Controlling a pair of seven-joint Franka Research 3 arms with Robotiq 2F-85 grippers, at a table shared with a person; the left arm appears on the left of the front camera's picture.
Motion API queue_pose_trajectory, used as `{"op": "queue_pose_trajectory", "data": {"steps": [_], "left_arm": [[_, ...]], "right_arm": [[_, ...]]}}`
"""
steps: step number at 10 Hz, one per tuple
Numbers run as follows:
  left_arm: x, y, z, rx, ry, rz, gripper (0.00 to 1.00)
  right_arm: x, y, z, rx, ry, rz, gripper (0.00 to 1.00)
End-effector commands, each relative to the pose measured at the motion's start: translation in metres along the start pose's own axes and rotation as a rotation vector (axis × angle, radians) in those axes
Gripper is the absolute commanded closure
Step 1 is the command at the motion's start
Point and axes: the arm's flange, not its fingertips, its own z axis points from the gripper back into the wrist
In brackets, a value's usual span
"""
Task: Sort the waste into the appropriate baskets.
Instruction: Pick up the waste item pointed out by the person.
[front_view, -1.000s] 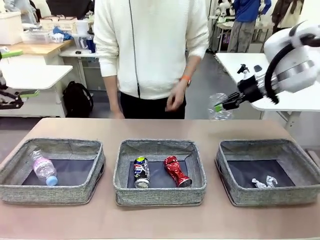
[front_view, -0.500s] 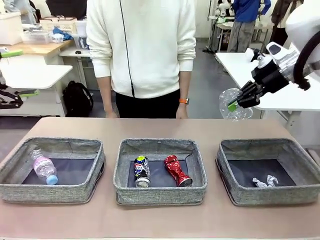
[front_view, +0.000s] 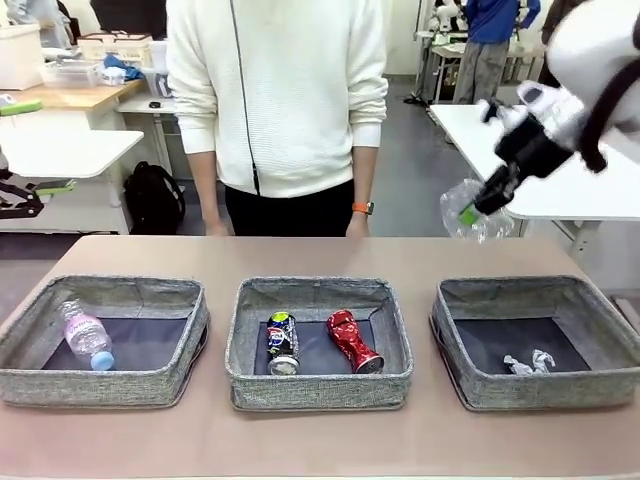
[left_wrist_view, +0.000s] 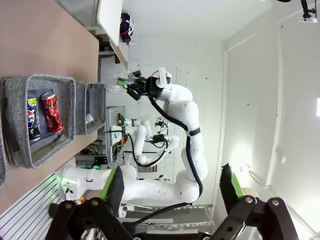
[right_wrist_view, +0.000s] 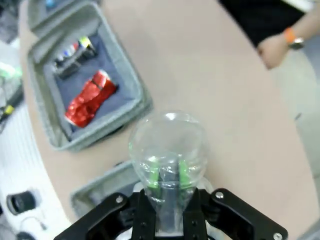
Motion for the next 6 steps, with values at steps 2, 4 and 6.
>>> {"op": "queue_pose_trajectory", "data": {"steps": [2,4,6], "left_arm": [[0.000,-0.004,-0.001,-0.011,-0.005,0.005,0.00],[0.000,-0.004,-0.001,-0.011,-0.005,0.005,0.00],[0.000,-0.004,-0.001,-0.011,-0.005,0.005,0.00]], "right_arm": [[0.092,0.066,0.064,-0.005,0.120,-0.030,0.85],[0.136,0.109,0.078,-0.028,0.118,-0.090,0.85],[0.193,0.154,0.091,-0.078,0.032,-0.418,0.85]]}}
